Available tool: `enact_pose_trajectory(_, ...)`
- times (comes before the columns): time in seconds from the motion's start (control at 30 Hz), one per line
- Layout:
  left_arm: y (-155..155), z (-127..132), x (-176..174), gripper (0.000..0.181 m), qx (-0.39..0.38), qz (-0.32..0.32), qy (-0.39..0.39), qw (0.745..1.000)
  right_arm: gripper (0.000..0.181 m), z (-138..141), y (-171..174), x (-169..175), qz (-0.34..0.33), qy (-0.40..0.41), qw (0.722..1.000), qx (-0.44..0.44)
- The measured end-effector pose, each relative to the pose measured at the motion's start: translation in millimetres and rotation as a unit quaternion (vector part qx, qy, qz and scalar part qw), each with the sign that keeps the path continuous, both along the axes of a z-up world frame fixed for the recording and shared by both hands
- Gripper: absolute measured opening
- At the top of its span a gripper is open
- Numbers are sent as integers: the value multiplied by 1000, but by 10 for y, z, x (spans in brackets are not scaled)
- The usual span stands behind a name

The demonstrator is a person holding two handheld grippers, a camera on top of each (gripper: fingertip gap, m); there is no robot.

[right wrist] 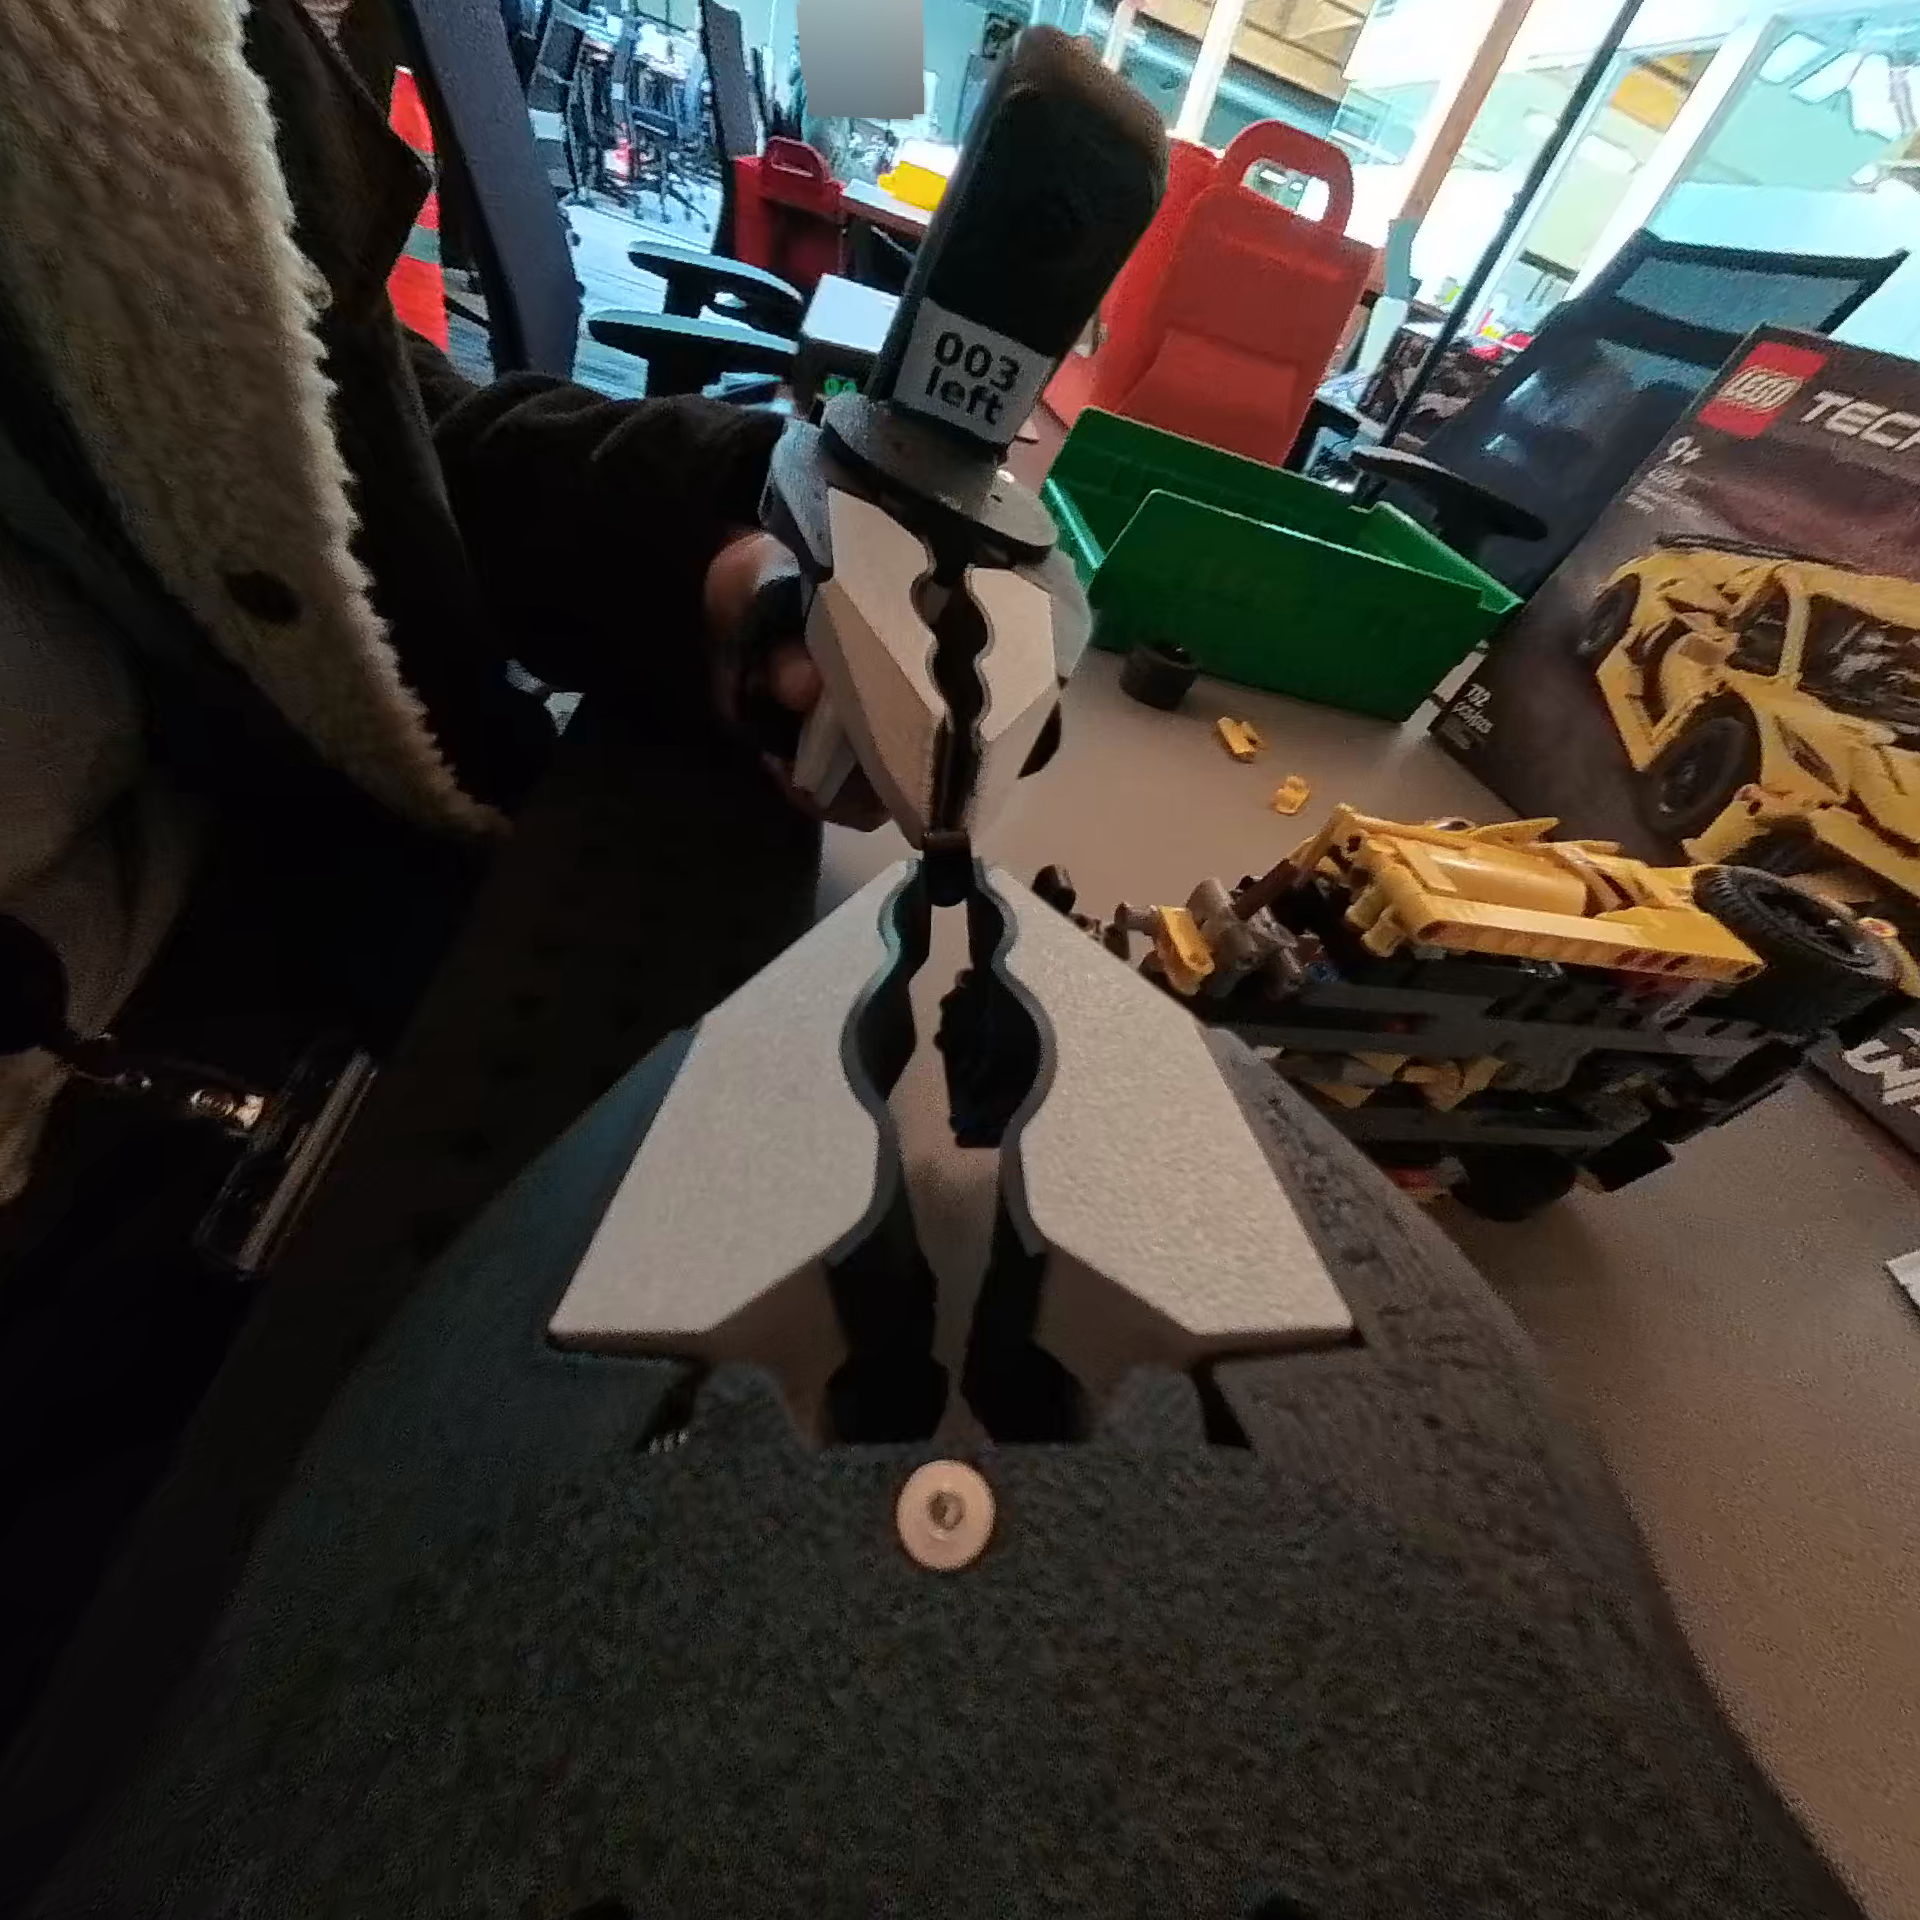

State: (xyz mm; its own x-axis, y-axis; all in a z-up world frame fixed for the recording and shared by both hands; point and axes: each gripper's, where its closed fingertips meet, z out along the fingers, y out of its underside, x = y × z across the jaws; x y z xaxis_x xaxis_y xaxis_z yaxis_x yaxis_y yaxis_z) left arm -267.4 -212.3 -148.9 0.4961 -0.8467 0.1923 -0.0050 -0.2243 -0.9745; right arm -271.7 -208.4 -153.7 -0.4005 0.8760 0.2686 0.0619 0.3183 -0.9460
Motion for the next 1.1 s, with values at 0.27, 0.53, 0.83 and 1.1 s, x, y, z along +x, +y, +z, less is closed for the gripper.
enact_pose_trajectory(0.27,-60,39,-67,0,13,-8,-7,1000,6,-48,208,138,-17,-22,999,-23)
enact_pose_trajectory(0.53,54,26,-57,5,56,42,29,997,6,133,249,189,-18,-32,985,-168)
enact_pose_trajectory(0.83,-35,-52,120,9,126,38,104,986,7,-74,-75,112,75,-189,909,-363)
enact_pose_trajectory(1.1,-72,-184,210,7,162,31,173,971,7,-111,-124,157,95,-218,892,-385)
